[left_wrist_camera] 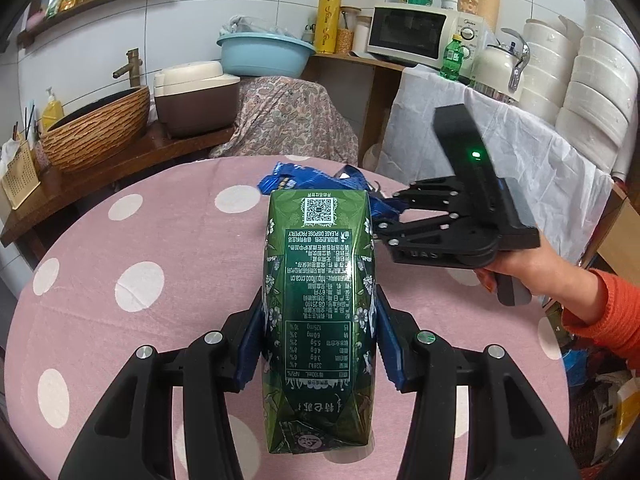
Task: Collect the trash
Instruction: 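Grasp the blue crumpled wrapper with the right gripper while the left gripper holds the carton, then carry the milk carton and blue wrapper over the bin with both grippers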
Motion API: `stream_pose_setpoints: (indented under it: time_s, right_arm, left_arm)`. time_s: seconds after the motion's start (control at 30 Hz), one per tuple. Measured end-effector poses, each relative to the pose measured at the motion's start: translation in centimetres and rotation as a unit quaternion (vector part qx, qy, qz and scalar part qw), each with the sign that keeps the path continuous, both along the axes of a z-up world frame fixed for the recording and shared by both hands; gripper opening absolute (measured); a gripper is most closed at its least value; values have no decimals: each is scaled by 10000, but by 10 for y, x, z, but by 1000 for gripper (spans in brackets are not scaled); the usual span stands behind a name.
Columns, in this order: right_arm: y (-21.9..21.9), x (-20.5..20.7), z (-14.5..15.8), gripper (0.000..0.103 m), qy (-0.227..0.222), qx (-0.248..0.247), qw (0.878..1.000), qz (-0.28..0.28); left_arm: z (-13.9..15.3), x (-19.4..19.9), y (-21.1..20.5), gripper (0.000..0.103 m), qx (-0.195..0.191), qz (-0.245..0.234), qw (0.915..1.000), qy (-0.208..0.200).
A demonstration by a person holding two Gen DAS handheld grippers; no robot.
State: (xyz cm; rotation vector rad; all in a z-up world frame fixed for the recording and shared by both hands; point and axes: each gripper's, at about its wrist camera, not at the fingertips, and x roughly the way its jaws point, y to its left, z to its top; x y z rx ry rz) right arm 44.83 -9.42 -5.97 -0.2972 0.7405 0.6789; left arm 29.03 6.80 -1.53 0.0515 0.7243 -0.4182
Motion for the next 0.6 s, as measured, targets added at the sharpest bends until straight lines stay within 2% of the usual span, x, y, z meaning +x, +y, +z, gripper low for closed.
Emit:
stream_pose_setpoints:
  time_s: [0.3,0.6]
  right_arm:
    - [-78,-71,25,32,-84,524,9983,-245]
    - [-169,-128,27,32,-215,779,9942,-716]
  left_arm:
    - [7,-28,-46,49,-127,-297,9994,-115]
    - [4,-42,-110,49,-309,-753,9966,-79]
